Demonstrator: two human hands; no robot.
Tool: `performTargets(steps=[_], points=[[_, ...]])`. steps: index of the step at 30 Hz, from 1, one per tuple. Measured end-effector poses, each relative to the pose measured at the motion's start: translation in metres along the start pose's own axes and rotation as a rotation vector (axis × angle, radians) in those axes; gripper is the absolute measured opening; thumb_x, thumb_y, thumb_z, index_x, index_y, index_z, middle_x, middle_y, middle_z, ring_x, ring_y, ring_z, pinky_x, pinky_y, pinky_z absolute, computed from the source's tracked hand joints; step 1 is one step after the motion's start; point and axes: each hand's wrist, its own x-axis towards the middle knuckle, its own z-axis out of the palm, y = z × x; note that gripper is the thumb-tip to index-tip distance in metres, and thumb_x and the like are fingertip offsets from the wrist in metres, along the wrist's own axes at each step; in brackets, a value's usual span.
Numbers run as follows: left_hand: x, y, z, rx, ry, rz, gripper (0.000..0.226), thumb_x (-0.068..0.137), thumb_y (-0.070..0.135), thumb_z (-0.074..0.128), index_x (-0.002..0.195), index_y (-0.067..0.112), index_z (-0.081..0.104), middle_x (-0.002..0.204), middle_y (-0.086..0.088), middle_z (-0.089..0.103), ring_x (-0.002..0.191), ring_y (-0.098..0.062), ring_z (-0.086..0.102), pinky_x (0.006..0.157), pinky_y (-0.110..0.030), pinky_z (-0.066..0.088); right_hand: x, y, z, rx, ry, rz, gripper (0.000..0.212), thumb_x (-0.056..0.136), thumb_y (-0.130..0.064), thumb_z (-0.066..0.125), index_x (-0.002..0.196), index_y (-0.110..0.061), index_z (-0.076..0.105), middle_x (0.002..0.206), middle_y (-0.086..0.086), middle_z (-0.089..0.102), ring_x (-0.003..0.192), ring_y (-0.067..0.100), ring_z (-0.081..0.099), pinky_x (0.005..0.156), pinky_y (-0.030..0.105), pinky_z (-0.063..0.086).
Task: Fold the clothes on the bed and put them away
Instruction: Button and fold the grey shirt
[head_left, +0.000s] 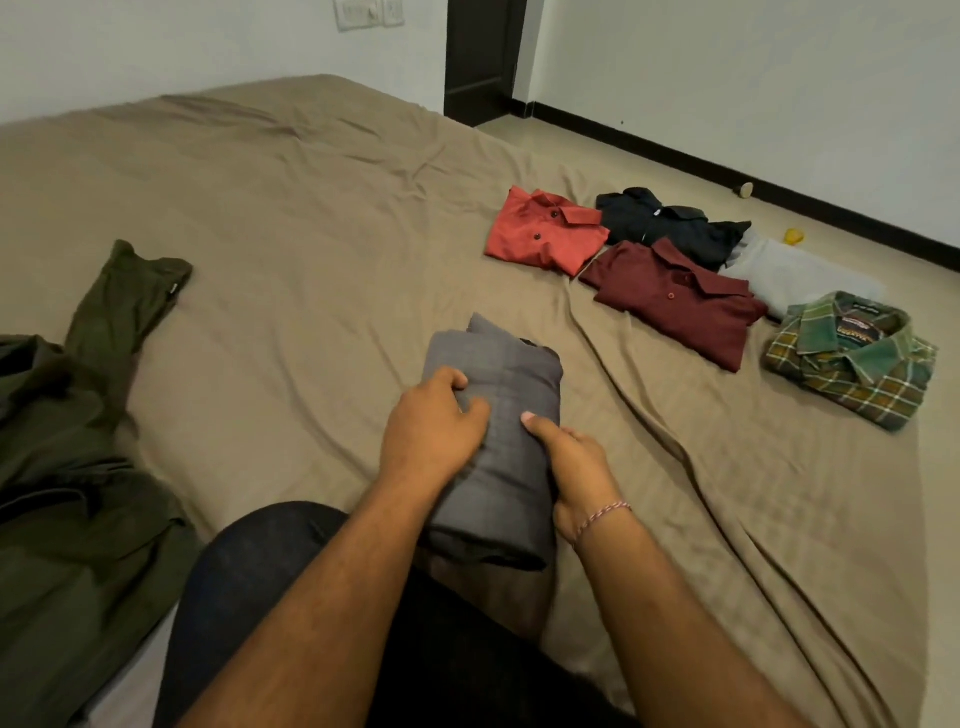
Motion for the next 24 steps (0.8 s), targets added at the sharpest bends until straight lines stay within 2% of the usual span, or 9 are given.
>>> performTargets(steps=[4, 7, 9, 12, 15, 17, 20, 22, 24], points=[[0.015, -0.009, 0.002, -0.149, -0.057, -0.138, 0.025, 0.094, 0.047, 0.060, 0.107, 0.026, 0.066, 0.107, 0.001, 0.072, 0.105, -0.025, 0.066, 0.090, -0.035, 0.050, -0.015, -0.012, 0.010, 0.032, -0.189, -0.008, 0.039, 0.088, -0.007, 0.076, 0.125, 0.000, 0.068, 0.112, 0.021, 0.076, 0.105, 0.039, 0.073, 0.093, 0.052, 0.060], [0.012, -0.005, 0.000, -0.563, -0.074, -0.104, 0.032, 0.095, 0.055, 0.057, 0.092, 0.023, 0.063, 0.073, 0.005, 0.065, 0.069, -0.026, 0.063, 0.062, -0.036, 0.047, -0.033, -0.026, 0.023, -0.095, -0.186, -0.282, 0.037, 0.087, -0.004, 0.073, 0.123, -0.011, 0.068, 0.110, 0.013, 0.077, 0.102, 0.034, 0.075, 0.094, 0.055, 0.059], [0.011, 0.003, -0.003, -0.939, -0.172, -0.065, 0.038, 0.096, 0.052, 0.053, 0.107, 0.017, 0.062, 0.069, 0.000, 0.061, 0.058, -0.019, 0.055, 0.053, -0.031, 0.042, -0.047, -0.042, 0.028, -0.381, -0.134, -0.586, 0.038, 0.080, -0.017, 0.076, 0.116, -0.024, 0.066, 0.107, 0.001, 0.076, 0.101, 0.023, 0.074, 0.092, 0.050, 0.059], [0.009, 0.022, -0.006, -1.412, -0.399, -0.013, 0.052, 0.101, 0.054, 0.043, 0.128, 0.013, 0.061, 0.096, -0.011, 0.071, 0.083, -0.024, 0.068, 0.073, -0.038, 0.055, -0.071, -0.065, 0.026, -0.929, 0.039, -1.100, 0.034, 0.075, -0.027, 0.075, 0.101, -0.022, 0.054, 0.101, -0.006, 0.064, 0.094, 0.016, 0.063, 0.079, 0.038, 0.053], [0.008, 0.028, -0.006, -1.680, -0.424, -0.200, 0.054, 0.107, 0.046, 0.038, 0.124, 0.008, 0.072, 0.124, -0.019, 0.071, 0.106, -0.030, 0.073, 0.084, -0.042, 0.063, -0.073, -0.070, 0.021, -1.267, 0.104, -1.433, 0.040, 0.074, -0.030, 0.073, 0.110, -0.021, 0.058, 0.128, -0.003, 0.060, 0.122, 0.019, 0.057, 0.100, 0.039, 0.047], [0.011, 0.019, -0.005, -1.672, -0.341, -0.336, 0.052, 0.101, 0.045, 0.047, 0.121, 0.006, 0.075, 0.132, -0.023, 0.067, 0.109, -0.030, 0.072, 0.088, -0.044, 0.063, -0.054, -0.057, 0.012, -1.542, 0.073, -1.372, 0.057, 0.071, -0.034, 0.074, 0.123, -0.022, 0.057, 0.147, 0.002, 0.051, 0.136, 0.025, 0.049, 0.108, 0.047, 0.043], [0.014, 0.003, -0.009, -1.402, -0.139, -0.620, 0.053, 0.101, 0.055, 0.044, 0.115, 0.015, 0.076, 0.119, -0.020, 0.074, 0.100, -0.036, 0.072, 0.084, -0.049, 0.062, -0.027, -0.024, -0.004, -1.779, -0.137, -0.981, 0.076, 0.076, -0.044, 0.077, 0.142, -0.029, 0.042, 0.164, 0.000, 0.023, 0.140, 0.028, 0.040, 0.107, 0.047, 0.047], [0.013, -0.002, -0.014, -1.285, -0.087, -0.728, 0.056, 0.100, 0.060, 0.040, 0.108, 0.020, 0.078, 0.111, -0.019, 0.077, 0.100, -0.038, 0.071, 0.082, -0.047, 0.060, -0.017, -0.004, -0.016, -1.692, -0.241, -0.844, 0.083, 0.080, -0.050, 0.076, 0.150, -0.032, 0.035, 0.167, -0.004, 0.016, 0.146, 0.024, 0.035, 0.114, 0.045, 0.043], [0.012, 0.000, -0.019, -1.262, -0.081, -0.702, 0.065, 0.097, 0.070, 0.040, 0.111, 0.019, 0.078, 0.106, -0.018, 0.078, 0.102, -0.039, 0.072, 0.085, -0.048, 0.059, -0.011, 0.003, -0.024, -1.499, -0.232, -0.872, 0.082, 0.085, -0.050, 0.071, 0.155, -0.032, 0.032, 0.165, -0.007, 0.021, 0.148, 0.019, 0.033, 0.120, 0.038, 0.037]])
